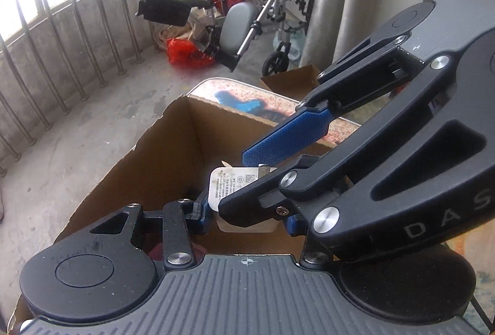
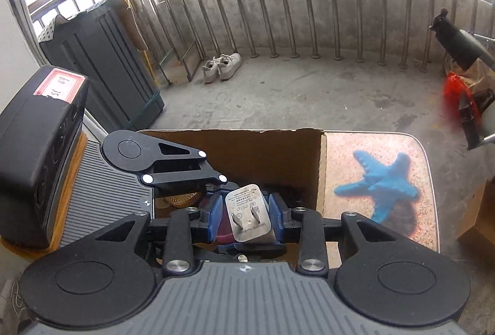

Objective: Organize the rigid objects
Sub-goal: 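Lift the charger plug and carry it into the cardboard box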

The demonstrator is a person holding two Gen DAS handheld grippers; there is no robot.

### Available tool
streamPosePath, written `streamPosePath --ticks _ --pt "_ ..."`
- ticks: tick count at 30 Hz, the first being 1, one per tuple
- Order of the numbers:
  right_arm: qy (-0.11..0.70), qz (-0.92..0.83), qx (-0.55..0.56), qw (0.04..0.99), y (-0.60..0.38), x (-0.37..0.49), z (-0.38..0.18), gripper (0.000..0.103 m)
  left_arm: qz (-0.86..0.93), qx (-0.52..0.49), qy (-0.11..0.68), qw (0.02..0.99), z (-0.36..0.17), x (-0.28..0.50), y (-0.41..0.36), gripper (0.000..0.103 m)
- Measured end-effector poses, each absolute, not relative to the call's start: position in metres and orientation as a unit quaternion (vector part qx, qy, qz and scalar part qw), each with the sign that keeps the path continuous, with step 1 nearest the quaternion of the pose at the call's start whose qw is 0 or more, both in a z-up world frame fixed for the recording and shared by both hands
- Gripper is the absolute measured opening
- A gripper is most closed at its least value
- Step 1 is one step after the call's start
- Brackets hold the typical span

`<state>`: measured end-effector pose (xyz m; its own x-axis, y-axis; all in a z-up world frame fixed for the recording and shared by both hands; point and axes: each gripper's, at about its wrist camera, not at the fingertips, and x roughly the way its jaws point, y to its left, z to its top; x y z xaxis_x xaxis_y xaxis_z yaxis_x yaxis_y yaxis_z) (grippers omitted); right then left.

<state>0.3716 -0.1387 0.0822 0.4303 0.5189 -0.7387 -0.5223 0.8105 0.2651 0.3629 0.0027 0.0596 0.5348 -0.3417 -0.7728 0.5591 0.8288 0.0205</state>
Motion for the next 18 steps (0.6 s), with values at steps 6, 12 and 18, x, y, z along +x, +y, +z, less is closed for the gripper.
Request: streamPosePath --ticks 6,12,18 --pt "0.460 0.299 0.017 0.836 -0.136 0.383 0.059 0.036 -0.214 0.137 0.449 0.857 0.040 0.383 0.015 0.042" --pt "0.448 0.290 0.003 0.846 -0.133 0.384 0.060 0.036 -0.197 0.059 0.481 0.852 0.032 0.398 0.024 0.042" --pt "0.435 0.283 -0.005 0.855 -0.136 0.383 0.062 0.036 -0.154 0.038 0.498 0.852 0.032 0.398 0.026 0.045"
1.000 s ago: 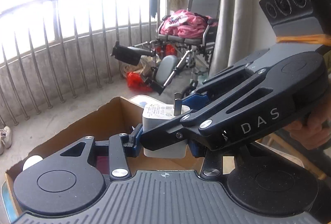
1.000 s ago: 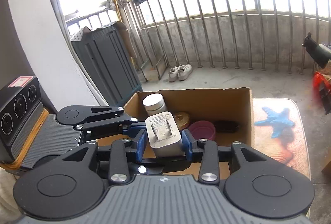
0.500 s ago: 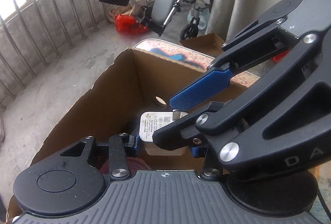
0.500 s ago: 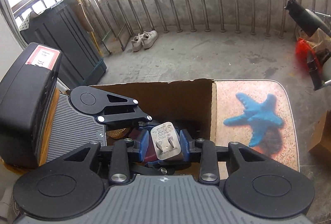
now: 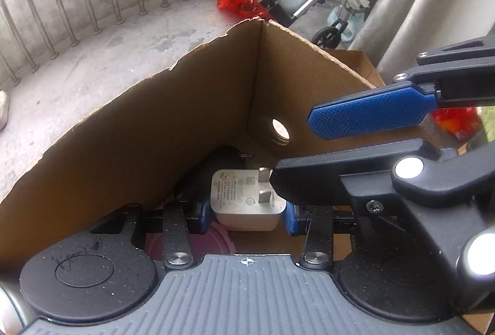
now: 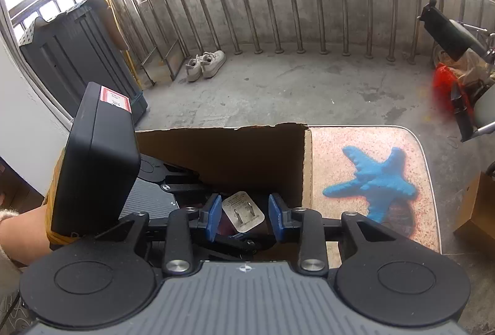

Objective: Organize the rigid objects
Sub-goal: 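Lift the charger plug and carry it into the cardboard box, then lower the charger plug into the box and open the right gripper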

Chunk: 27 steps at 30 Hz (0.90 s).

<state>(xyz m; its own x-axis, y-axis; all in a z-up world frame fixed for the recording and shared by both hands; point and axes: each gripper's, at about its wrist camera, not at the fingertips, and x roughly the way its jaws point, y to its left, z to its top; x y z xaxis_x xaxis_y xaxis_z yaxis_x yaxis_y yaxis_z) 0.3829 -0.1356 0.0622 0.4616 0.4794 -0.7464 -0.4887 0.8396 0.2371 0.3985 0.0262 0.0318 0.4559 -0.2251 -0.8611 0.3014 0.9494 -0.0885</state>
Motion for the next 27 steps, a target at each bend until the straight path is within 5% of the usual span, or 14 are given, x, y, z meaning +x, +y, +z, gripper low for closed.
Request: streamPosePath --ticks 4,14,16,27 --pt "0.430 0.287 0.004 0.856 -0.138 0.381 0.062 0.037 -0.163 0.092 0.471 0.862 0.045 0.385 0.022 0.058" --pt "0.398 0.298 0.036 0.867 -0.159 0.360 0.075 0.037 -0.255 0.253 0.421 0.833 0.047 0.369 0.001 0.052" --pt "0.385 0.304 0.043 0.870 -0.165 0.353 0.082 0.037 -0.247 0.250 0.420 0.837 0.045 0.376 -0.001 0.045" --pt "0.366 0.308 0.038 0.877 -0.169 0.344 0.089 0.038 -0.134 0.143 0.443 0.875 0.048 0.380 -0.006 0.044"
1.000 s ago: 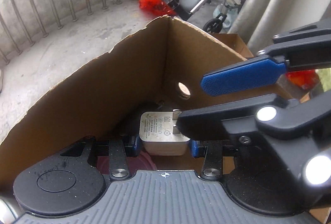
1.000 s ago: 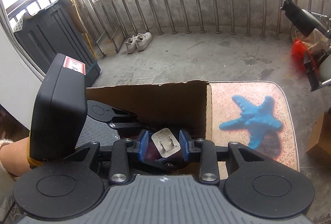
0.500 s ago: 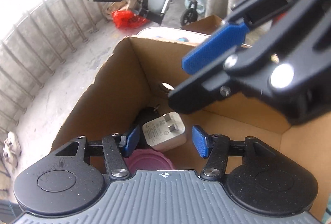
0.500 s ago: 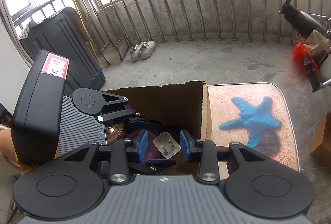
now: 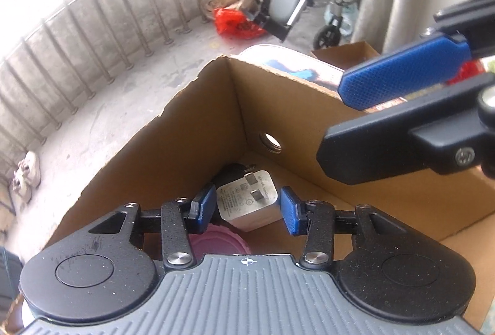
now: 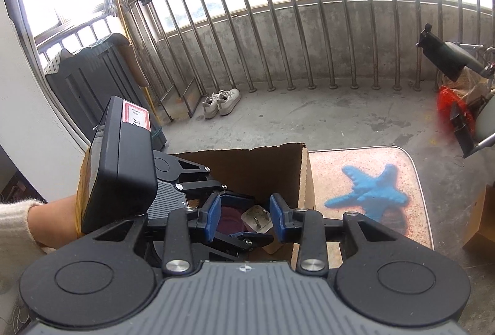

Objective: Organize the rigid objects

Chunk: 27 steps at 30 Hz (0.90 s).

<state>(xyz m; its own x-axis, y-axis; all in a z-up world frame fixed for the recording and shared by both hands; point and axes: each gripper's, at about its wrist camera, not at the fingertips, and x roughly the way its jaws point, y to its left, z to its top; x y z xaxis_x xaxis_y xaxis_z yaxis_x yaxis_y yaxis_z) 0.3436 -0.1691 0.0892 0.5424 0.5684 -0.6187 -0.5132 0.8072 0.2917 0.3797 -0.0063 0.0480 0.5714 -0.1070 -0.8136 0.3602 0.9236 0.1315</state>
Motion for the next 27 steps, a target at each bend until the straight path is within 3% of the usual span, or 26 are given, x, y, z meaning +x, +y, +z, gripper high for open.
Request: streamPosePath --ticks 17,21,23,27 --pt "0.354 0.300 0.051 0.885 -0.193 0.326 0.096 0.038 -0.043 0.144 0.450 0.880 0.073 0.367 -0.011 0.048" --pt "0.346 0.298 0.056 0.888 -0.198 0.316 0.106 0.040 -0.045 0.142 0.397 0.906 0.111 0.320 0.003 0.052" --pt "0.340 0.300 0.059 0.889 -0.203 0.307 0.111 0.043 -0.064 0.135 0.350 0.925 0.132 0.279 0.010 0.060" --pt "0.321 0.314 0.061 0.892 -0.214 0.274 0.121 0.043 -0.105 0.084 0.285 0.949 0.147 0.183 0.022 0.063"
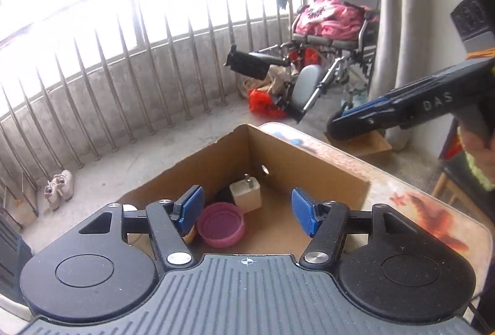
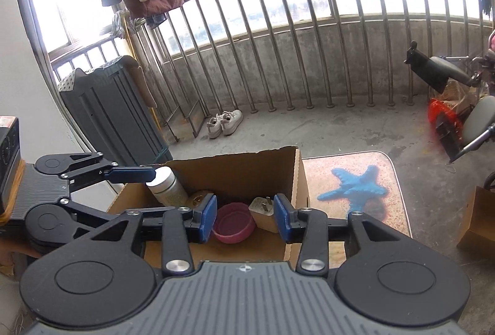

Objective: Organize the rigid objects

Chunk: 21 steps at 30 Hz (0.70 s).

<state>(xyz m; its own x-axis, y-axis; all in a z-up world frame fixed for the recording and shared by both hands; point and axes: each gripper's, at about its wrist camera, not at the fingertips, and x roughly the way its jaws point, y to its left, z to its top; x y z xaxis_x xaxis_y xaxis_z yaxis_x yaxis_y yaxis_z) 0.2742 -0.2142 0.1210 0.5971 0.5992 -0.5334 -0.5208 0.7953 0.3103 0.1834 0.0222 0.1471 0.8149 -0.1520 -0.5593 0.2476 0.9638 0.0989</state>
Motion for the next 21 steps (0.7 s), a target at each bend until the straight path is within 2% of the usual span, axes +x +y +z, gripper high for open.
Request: streamPosePath --ticks 4,9,11,14,18,20,21 --pt "0.312 0.339 0.078 0.884 -0.221 0.241 0.119 0.043 -0.131 0.027 0.271 0.953 0.112 0.119 0.017 0.063" --pt "0.317 0.358 0.088 0.874 -0.203 0.211 0.099 0.043 -0.101 -0.028 0.272 0.956 0.050 0.122 0.006 0.059" --pt "0.332 0.364 0.089 0.866 -0.192 0.206 0.086 0.043 -0.086 -0.015 0.285 0.954 0.035 0.134 -0.003 0.042" --pt "0.354 0.363 0.079 0.858 -0.182 0.202 0.069 0.043 -0.068 -0.002 0.300 0.952 0.016 0.140 -0.009 0.042" --pt "0.377 0.371 0.062 0.846 -0.176 0.193 0.047 0.043 -0.053 -0.035 0.303 0.951 0.002 0.144 0.001 0.042" --pt "0.389 0.376 0.064 0.839 -0.173 0.190 0.037 0.044 -0.052 -0.047 0.305 0.950 -0.002 0.147 0.002 0.032" --pt "0.394 0.380 0.062 0.835 -0.171 0.190 0.034 0.044 -0.052 -0.045 0.302 0.951 -0.002 0.145 0.001 0.032"
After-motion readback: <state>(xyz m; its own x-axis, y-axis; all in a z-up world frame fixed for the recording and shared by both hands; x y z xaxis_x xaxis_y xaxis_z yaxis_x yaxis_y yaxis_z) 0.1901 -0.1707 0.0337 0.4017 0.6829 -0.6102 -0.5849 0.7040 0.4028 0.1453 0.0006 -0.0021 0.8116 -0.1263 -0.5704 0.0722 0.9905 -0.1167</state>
